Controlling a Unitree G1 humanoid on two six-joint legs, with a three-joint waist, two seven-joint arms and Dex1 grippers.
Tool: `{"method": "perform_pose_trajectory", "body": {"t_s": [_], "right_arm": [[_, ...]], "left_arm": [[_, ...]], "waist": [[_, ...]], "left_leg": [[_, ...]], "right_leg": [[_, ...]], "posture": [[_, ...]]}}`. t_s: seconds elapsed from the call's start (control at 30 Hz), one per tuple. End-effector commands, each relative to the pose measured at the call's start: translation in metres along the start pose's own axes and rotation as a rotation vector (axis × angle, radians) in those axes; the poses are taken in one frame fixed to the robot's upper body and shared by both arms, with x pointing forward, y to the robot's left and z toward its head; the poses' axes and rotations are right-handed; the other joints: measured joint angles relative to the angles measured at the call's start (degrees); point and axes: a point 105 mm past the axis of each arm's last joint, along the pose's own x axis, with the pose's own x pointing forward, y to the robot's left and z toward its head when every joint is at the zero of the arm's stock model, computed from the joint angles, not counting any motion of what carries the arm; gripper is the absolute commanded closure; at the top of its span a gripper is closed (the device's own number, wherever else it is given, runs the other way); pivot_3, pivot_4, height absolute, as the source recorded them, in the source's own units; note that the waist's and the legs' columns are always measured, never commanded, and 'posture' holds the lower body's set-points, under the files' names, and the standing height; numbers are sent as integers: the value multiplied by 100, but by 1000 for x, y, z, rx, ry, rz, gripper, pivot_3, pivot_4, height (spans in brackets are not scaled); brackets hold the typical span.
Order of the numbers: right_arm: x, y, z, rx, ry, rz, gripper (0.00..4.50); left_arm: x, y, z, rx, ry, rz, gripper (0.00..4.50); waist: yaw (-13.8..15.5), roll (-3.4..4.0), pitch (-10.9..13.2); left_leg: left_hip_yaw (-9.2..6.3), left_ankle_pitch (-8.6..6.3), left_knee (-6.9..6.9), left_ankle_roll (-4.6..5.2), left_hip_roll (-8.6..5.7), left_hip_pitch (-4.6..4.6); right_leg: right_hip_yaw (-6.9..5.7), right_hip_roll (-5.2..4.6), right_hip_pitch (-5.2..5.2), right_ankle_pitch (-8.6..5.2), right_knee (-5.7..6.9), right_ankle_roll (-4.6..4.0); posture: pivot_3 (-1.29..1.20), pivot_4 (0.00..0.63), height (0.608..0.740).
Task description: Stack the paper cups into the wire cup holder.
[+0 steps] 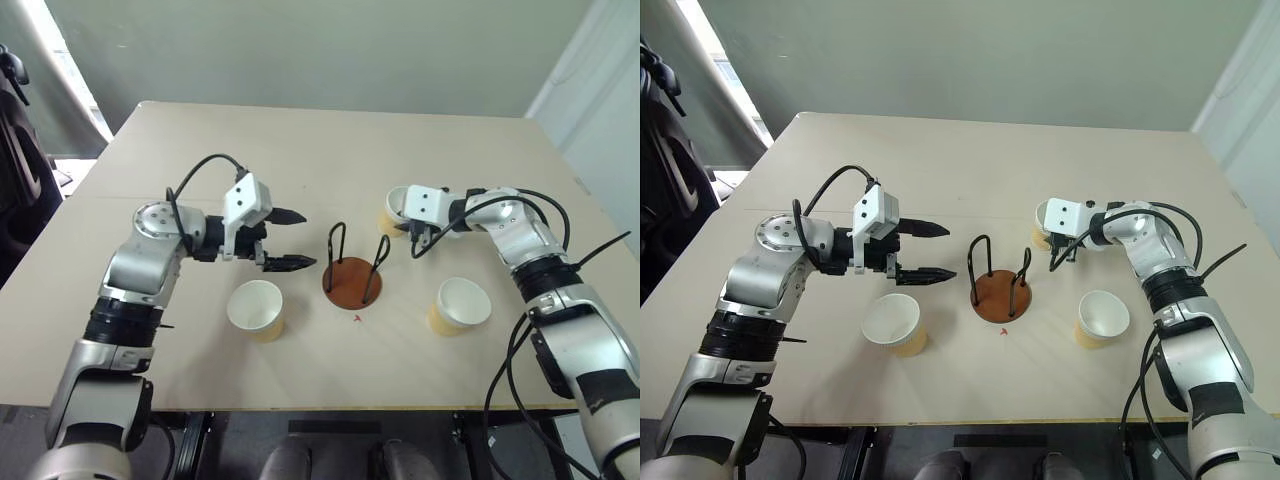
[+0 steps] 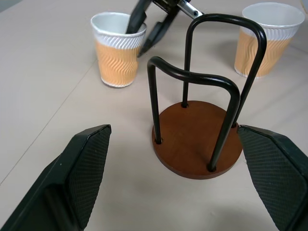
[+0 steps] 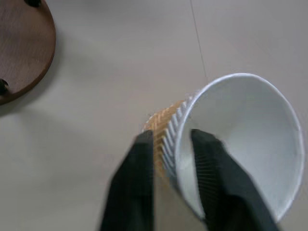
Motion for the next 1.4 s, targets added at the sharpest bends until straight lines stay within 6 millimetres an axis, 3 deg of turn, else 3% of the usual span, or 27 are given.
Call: {"method": "perform_pose_trajectory", "body": {"t_s": [0.03, 0.47, 0.77, 1.1, 1.27, 1.4], "right_arm": [[-5, -11, 11, -38, -27, -21, 4442], [-18, -11, 15, 1, -65, 6, 4442], [-64, -25, 53, 78, -188, 1, 4442], [-114, -6, 109, 155, -324, 151, 4442], [-117, 4, 135, 177, -395, 214, 4442], [-113, 6, 142, 181, -417, 227, 4442]], "left_arm": [[-5, 0, 12, 42, -19, 11, 0], [-7, 1, 11, 38, -10, 10, 0], [-9, 2, 9, 37, -3, 13, 0], [-11, 1, 11, 41, -2, -20, 0], [-20, -2, 22, 28, -40, -69, 0], [-29, -3, 29, 31, -44, -84, 0]], "waist": [[0, 0, 0], [1, 0, 0], [8, 0, 0], [-13, 0, 0], [-22, 0, 0], [-34, 0, 0]], "left_leg": [[0, 0, 0, 0, 0, 0], [1, 0, -1, 0, 0, 0], [3, 1, 0, -2, 0, -3], [2, 2, 5, -3, 0, -1], [-1, 2, 7, -3, 0, -1], [-5, 3, 9, -3, 1, 1]], "right_leg": [[0, 0, 0, 0, 0, 0], [0, 0, 0, 0, 0, 0], [-1, 0, 1, 0, -3, 0], [0, 2, 3, 0, -4, 0], [0, 4, 2, -1, -5, 0], [0, 6, 2, -1, -6, 0]], "posture": [[0, 150, 740], [0, 150, 740], [0, 150, 740], [0, 150, 740], [0, 150, 740], [0, 150, 740]]}}
